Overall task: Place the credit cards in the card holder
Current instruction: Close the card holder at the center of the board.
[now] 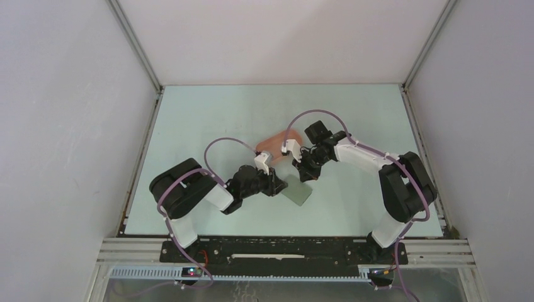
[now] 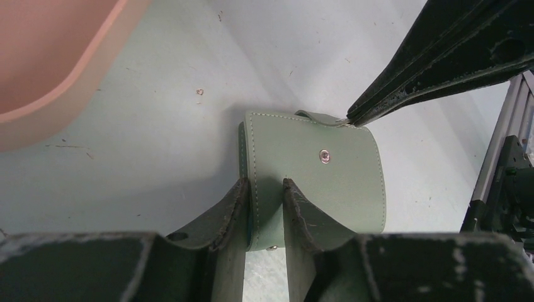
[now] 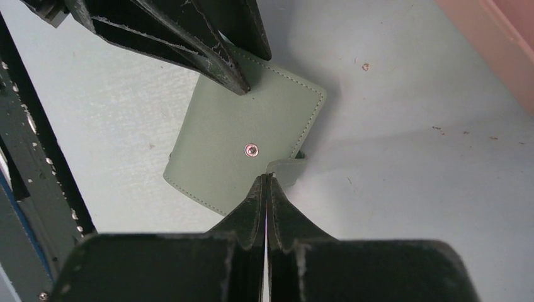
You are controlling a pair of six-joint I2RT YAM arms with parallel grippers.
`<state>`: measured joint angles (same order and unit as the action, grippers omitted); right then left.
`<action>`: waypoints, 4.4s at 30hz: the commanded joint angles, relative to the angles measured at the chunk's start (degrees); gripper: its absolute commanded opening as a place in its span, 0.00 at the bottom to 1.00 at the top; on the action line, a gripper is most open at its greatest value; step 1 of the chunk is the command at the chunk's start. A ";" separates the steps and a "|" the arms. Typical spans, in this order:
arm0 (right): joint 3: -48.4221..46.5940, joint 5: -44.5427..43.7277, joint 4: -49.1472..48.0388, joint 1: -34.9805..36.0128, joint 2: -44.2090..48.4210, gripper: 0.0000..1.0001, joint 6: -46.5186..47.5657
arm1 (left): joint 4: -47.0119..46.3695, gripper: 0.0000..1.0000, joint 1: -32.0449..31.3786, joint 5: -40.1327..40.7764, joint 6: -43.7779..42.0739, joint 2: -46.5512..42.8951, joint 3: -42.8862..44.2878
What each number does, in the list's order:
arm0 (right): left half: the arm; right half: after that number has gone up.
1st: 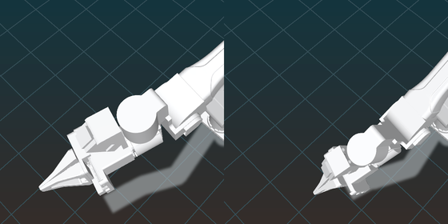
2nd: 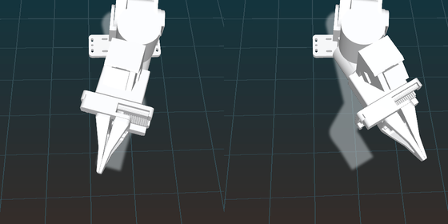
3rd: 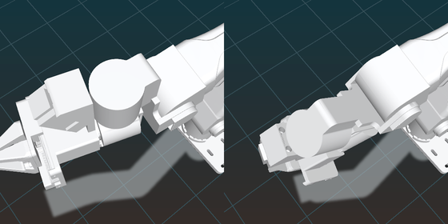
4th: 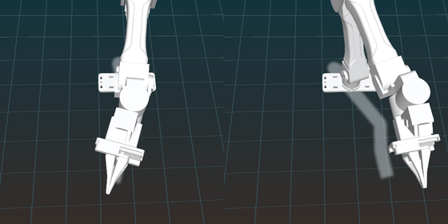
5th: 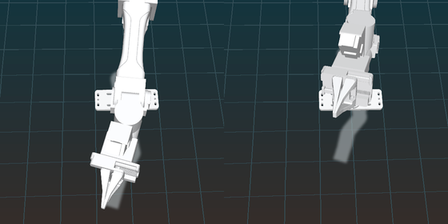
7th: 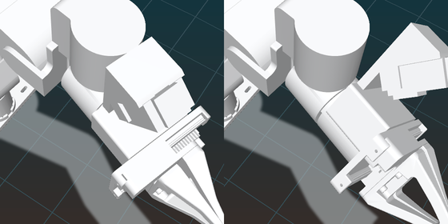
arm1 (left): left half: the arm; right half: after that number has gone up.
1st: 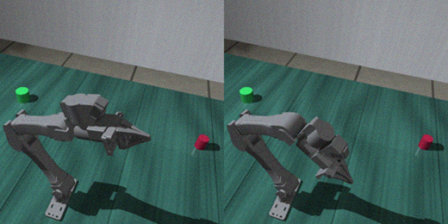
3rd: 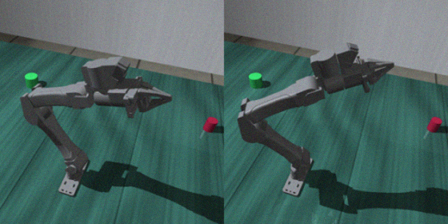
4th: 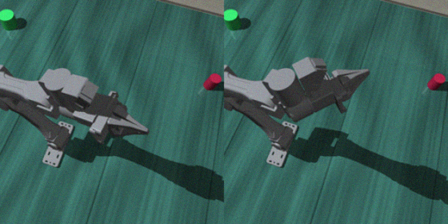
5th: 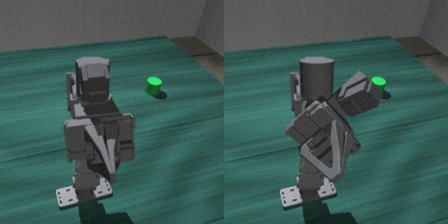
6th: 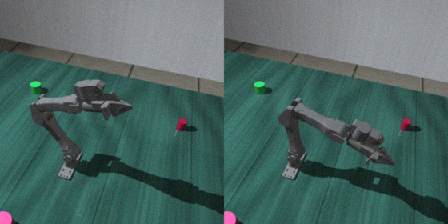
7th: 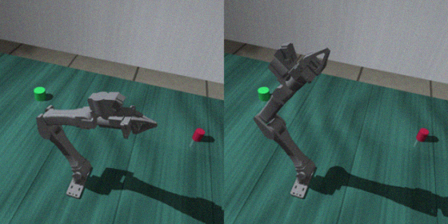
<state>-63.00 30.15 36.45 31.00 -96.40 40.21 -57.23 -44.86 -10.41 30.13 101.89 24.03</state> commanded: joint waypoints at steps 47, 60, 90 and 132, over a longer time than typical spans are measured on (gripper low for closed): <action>-7.14 4.70 2.79 1.67 -6.82 0.00 -12.60 | -0.95 0.20 -1.78 3.60 6.56 -3.55 -3.90; -7.13 4.04 3.28 3.54 -7.08 0.00 -11.65 | -1.07 0.20 -1.87 3.82 6.96 -4.03 -4.23; -8.42 -1.09 8.16 5.73 -13.55 0.00 -9.75 | -1.71 0.19 -1.83 4.25 7.22 -4.82 -5.14; -11.30 4.11 16.74 1.51 0.28 0.44 -2.55 | 4.37 0.28 -1.71 2.81 5.27 -16.16 -6.65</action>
<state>-73.82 33.15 50.74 34.50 -105.73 32.27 -55.79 -46.26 -7.51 37.41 92.33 18.61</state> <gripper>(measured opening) 0.415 0.258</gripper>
